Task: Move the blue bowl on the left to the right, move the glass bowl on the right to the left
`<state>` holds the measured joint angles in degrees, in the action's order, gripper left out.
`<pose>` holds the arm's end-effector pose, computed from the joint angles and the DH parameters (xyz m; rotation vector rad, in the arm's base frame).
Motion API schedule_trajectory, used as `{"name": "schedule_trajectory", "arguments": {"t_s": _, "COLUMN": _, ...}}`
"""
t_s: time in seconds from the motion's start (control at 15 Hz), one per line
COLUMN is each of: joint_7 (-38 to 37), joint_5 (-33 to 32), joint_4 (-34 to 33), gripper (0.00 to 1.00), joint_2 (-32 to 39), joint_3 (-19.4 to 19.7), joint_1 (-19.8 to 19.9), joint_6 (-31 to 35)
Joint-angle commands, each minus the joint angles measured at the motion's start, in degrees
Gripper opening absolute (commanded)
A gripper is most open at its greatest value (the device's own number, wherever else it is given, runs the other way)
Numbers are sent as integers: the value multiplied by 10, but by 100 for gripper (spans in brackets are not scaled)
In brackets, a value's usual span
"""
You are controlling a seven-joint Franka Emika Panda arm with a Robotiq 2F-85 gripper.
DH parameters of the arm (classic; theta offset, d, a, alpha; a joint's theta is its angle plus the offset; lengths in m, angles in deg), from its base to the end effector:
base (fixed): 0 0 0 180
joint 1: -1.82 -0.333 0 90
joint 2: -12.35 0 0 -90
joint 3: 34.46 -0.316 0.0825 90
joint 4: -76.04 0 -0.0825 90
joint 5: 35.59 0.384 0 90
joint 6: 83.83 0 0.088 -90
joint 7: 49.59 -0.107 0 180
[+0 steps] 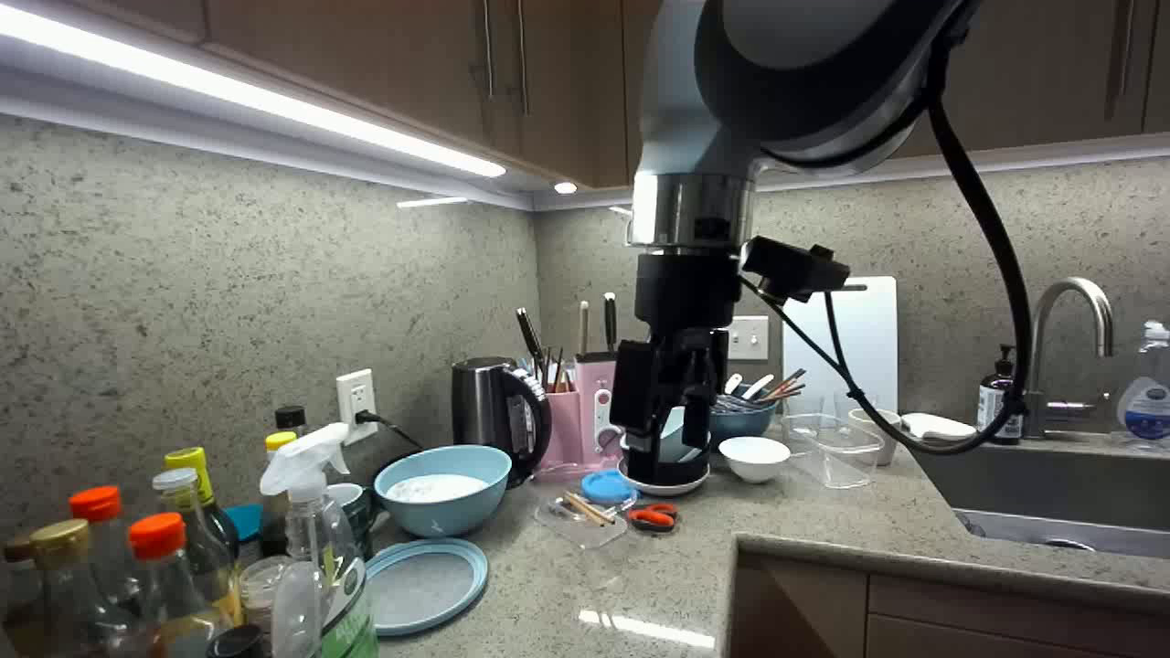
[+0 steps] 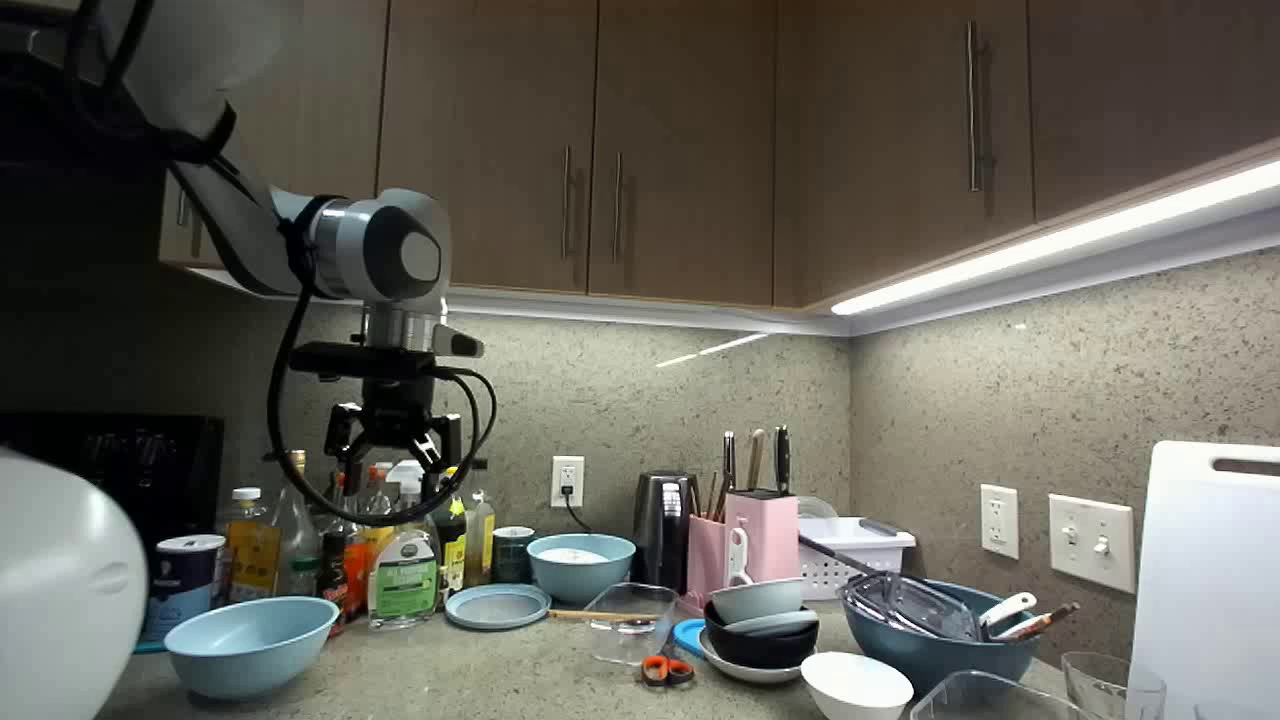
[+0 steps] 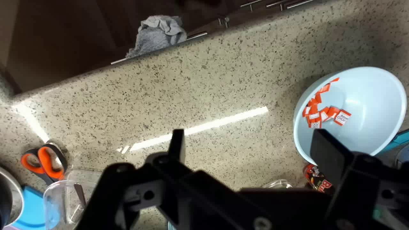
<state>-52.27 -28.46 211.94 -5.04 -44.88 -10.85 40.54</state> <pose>0.4206 0.1873 0.4486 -3.0352 -0.4362 -0.1309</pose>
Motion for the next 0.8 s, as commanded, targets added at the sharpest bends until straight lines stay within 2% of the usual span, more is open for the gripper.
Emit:
{"name": "schedule_trajectory", "arguments": {"t_s": 0.0, "joint_7": 1, "joint_5": 1, "joint_4": -1, "gripper": 100, "joint_2": 0, "joint_3": -3, "joint_1": 3, "joint_6": -1}}
{"name": "schedule_trajectory", "arguments": {"t_s": 0.4, "joint_7": -16, "joint_5": -10, "joint_4": -4, "gripper": 100, "joint_2": 12, "joint_3": -13, "joint_1": 3, "joint_6": 13}}
{"name": "schedule_trajectory", "arguments": {"t_s": 0.73, "joint_7": -86, "joint_5": -47, "joint_4": -11, "gripper": 100, "joint_2": 85, "joint_3": -50, "joint_1": 3, "joint_6": 81}}
